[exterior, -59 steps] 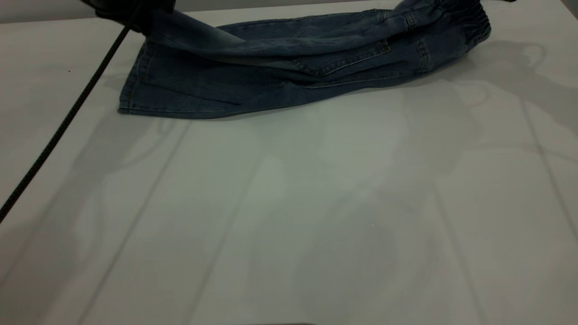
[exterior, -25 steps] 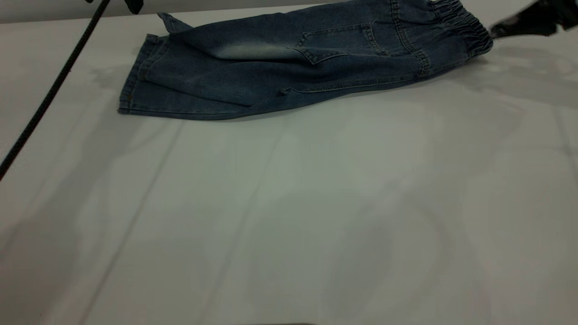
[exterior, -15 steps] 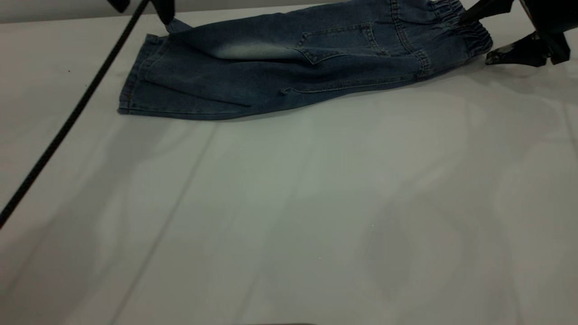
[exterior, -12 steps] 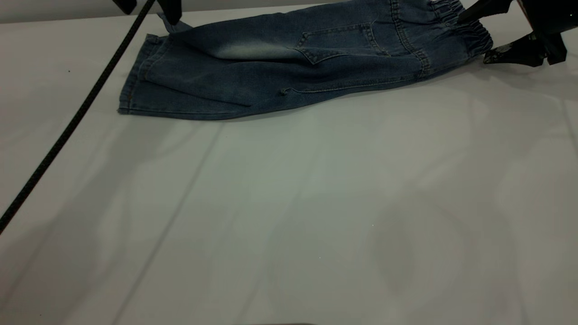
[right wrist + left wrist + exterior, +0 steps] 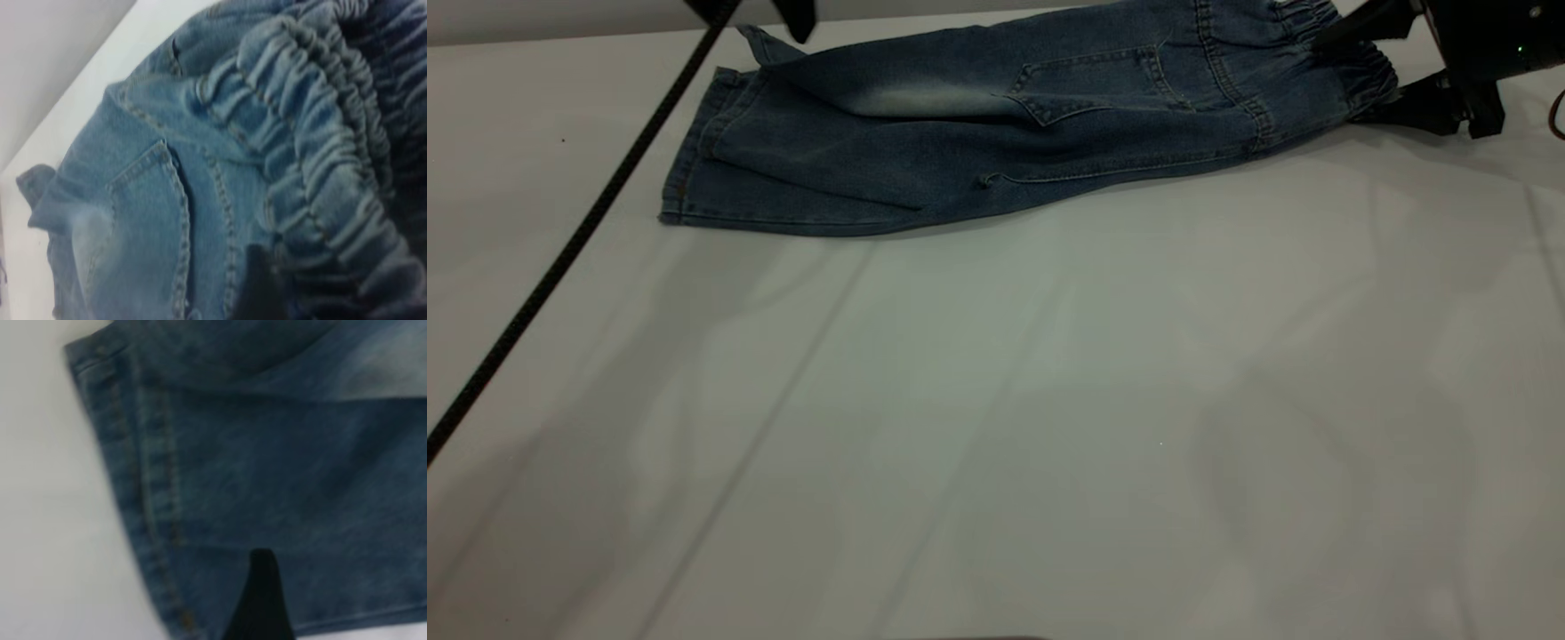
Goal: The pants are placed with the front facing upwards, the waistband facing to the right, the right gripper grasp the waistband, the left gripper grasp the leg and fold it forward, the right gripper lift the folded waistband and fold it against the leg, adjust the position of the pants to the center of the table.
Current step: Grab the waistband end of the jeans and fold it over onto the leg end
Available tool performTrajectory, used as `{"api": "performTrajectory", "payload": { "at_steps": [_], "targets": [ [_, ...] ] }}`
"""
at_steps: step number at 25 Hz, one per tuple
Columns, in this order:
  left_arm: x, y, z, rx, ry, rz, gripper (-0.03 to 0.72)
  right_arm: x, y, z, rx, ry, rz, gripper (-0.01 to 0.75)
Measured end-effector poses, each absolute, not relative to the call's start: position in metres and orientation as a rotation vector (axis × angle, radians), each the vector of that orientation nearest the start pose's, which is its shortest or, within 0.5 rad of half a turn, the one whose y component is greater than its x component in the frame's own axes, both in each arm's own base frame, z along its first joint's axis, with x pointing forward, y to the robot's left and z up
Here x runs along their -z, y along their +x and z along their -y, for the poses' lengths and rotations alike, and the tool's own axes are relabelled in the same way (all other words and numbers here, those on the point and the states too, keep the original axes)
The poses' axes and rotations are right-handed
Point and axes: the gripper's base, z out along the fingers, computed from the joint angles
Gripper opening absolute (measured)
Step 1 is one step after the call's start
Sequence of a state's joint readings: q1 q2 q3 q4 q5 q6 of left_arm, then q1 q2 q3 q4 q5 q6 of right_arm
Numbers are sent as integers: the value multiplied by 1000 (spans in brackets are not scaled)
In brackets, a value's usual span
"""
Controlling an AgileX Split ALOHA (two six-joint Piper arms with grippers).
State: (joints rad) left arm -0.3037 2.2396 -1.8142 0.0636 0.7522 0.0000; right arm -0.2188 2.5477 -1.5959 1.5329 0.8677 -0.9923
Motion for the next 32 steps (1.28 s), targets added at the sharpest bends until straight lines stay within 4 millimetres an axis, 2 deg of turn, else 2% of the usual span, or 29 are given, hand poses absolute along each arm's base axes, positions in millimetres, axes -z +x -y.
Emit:
{"api": "performTrajectory", "payload": {
  "at_steps": [4,5,6,13,19,22,27,30,32],
  "targets": [
    [-163,473,156,87,438,-2591,560,-26,473,27,-1249,431,-2334,159],
    [-157,474,160,92,446,-2586,560,-28,473,26,-1265,406,-2330,104],
    [-152,475,164,97,453,-2579,560,-30,473,25,-1285,382,-2321,83],
    [-103,475,191,131,499,-2585,560,-58,483,19,-1421,248,-2247,79],
    [-71,484,196,128,509,-2607,560,-102,489,6,-1462,128,-2197,79],
    [-66,486,198,129,510,-2603,560,-119,490,-7,-1472,66,-2181,79],
    [-67,486,199,129,513,-2604,560,-136,490,-45,-1522,-10,-2170,79],
    [-71,488,200,112,528,-2640,560,-143,488,-71,-1569,-49,-2150,79],
    [-81,490,199,77,552,-2703,560,-147,487,-86,-1590,-86,-2144,79]
  ]
}}
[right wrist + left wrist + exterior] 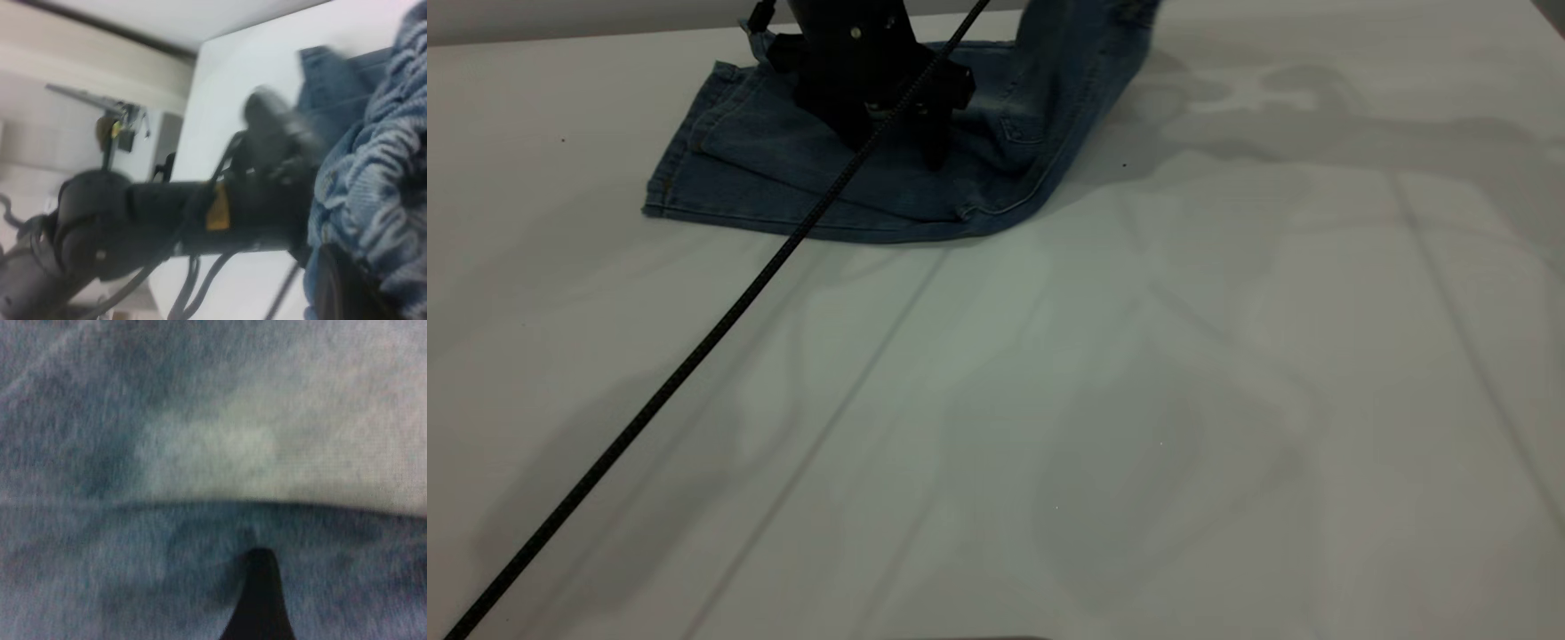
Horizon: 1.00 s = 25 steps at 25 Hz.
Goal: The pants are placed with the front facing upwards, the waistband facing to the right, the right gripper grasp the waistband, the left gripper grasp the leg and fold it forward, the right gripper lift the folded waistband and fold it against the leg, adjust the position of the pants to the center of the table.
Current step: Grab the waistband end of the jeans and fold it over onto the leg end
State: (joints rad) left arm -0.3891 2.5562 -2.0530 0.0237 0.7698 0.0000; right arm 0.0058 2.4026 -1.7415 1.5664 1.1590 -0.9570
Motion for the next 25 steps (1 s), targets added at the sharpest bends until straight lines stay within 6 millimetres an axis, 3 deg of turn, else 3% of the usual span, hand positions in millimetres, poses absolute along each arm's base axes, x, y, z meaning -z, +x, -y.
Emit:
{"api": "performTrajectory", "payload": {
  "at_steps": [7,11,17,25],
  "targets": [
    [-163,504,186,-158,595,-2730,560,-152,487,-99,-1608,-115,-2145,79],
    [-180,520,153,-186,498,-2688,560,-151,487,-99,-1607,-119,-2151,79],
    [-164,536,92,-206,374,-2747,560,-152,484,-110,-1599,-171,-2173,79],
    [-99,538,85,-206,391,-2867,560,-191,491,-148,-1615,-310,-2101,79]
  ]
}}
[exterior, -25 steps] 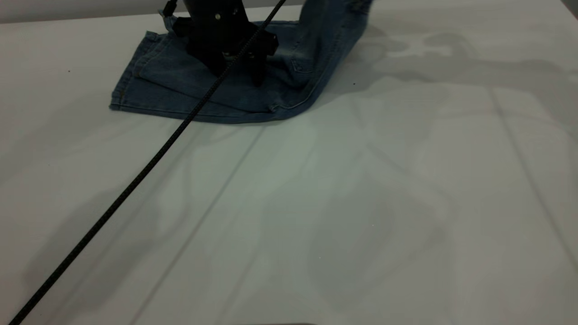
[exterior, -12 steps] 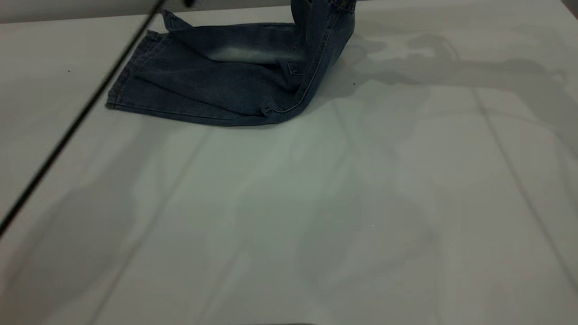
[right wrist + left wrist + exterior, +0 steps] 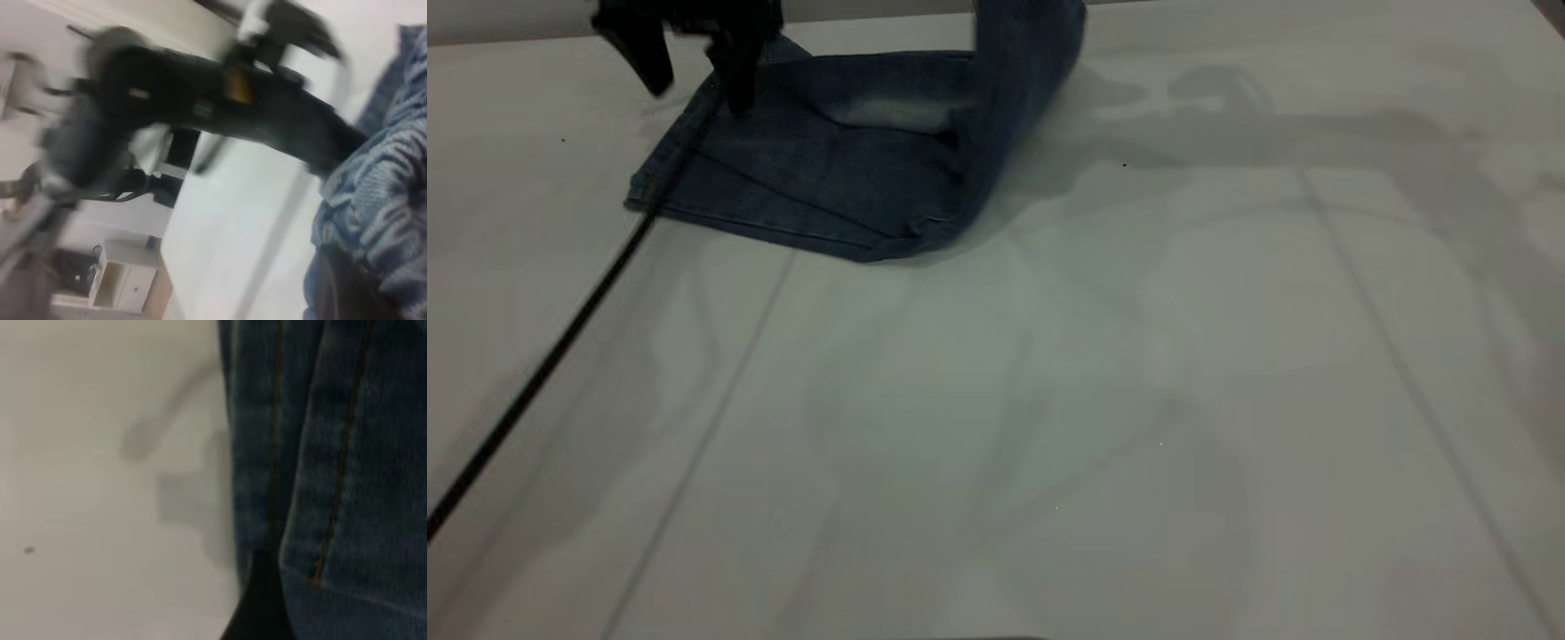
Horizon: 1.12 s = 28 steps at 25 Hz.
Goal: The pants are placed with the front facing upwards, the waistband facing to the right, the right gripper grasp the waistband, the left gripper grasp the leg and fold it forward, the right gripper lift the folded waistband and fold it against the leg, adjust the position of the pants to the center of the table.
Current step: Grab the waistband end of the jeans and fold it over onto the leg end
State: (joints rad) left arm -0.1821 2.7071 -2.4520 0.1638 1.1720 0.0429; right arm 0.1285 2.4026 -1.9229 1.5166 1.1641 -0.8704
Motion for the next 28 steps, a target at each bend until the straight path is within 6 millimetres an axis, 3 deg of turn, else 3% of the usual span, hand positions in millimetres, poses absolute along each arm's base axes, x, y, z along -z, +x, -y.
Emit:
{"api": "performTrajectory", "payload": {
  "at_steps": [5,11,14,17,23,28],
  "targets": [
    [-77,536,86,-204,401,-2906,553,-211,488,-185,-1611,-395,-2061,79],
    [-77,536,86,-204,400,-2905,548,-208,486,-221,-1503,-360,-2066,79],
    [-87,537,85,-214,400,-2887,548,-202,486,-240,-1409,-352,-2060,79],
    [-120,541,82,-277,401,-2807,548,-199,484,-255,-1339,-334,-2041,79],
    [-219,543,75,-351,351,-2574,548,-168,483,-275,-1294,-303,-2076,79],
    [-261,536,75,-329,317,-2492,548,-132,483,-286,-1328,-234,-2087,79]
  ]
}}
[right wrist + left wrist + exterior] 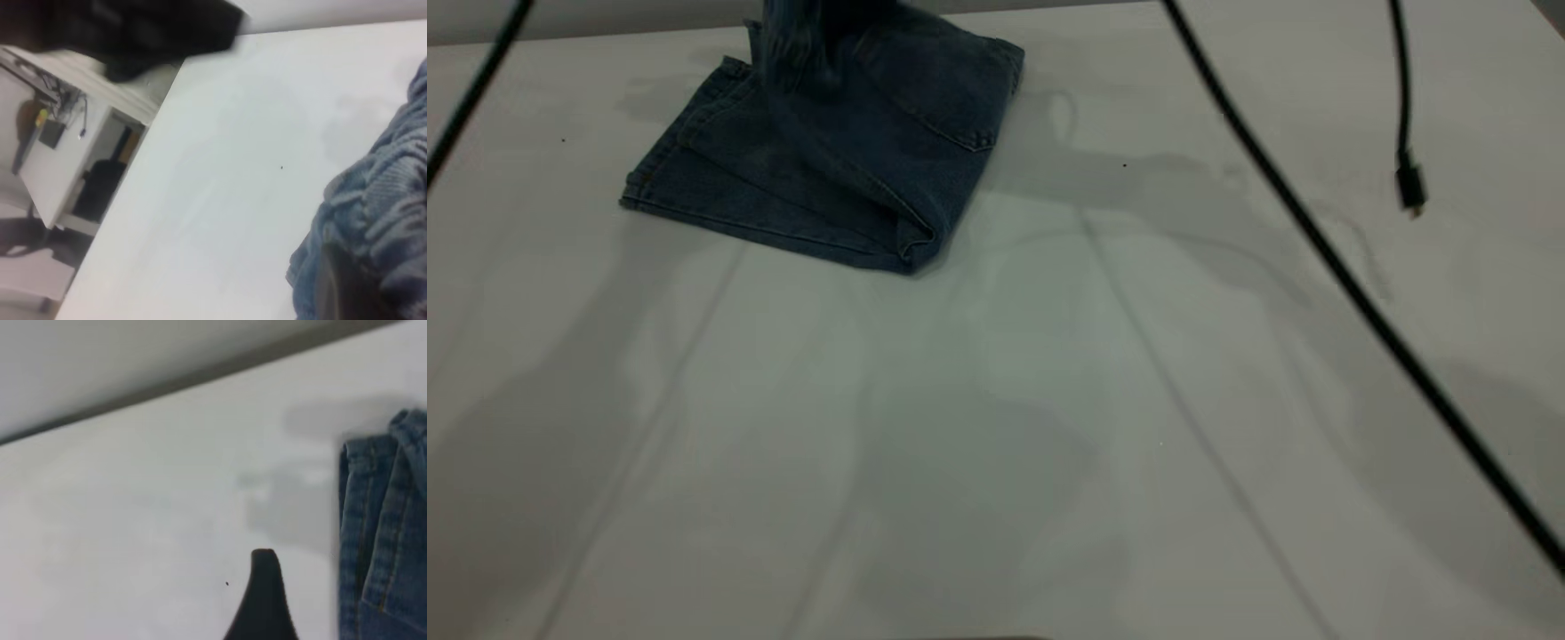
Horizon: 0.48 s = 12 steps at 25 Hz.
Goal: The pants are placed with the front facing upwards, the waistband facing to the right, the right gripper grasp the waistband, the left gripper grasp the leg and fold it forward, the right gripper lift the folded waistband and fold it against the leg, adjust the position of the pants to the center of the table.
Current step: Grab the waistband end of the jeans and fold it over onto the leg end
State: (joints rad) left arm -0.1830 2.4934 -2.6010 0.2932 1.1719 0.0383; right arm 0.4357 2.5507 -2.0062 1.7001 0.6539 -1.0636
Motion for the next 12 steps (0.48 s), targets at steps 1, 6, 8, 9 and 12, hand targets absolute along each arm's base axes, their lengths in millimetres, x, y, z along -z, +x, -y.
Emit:
{"api": "performTrajectory", "payload": {
  "at_steps": [1,6,8,9,12],
  "targets": [
    [-264,535,75,-321,313,-2488,548,-124,483,-288,-1335,-222,-2086,79],
    [-266,534,77,-277,304,-2490,548,-94,474,-308,-1300,-303,-2088,94],
    [-266,534,78,-257,303,-2493,548,-87,468,-317,-1286,-316,-2102,132],
    [-266,534,79,-247,302,-2494,548,-85,467,-319,-1280,-316,-2108,171],
    [-265,533,80,-225,300,-2497,548,-84,466,-322,-1285,-318,-2108,346]
  ]
}}
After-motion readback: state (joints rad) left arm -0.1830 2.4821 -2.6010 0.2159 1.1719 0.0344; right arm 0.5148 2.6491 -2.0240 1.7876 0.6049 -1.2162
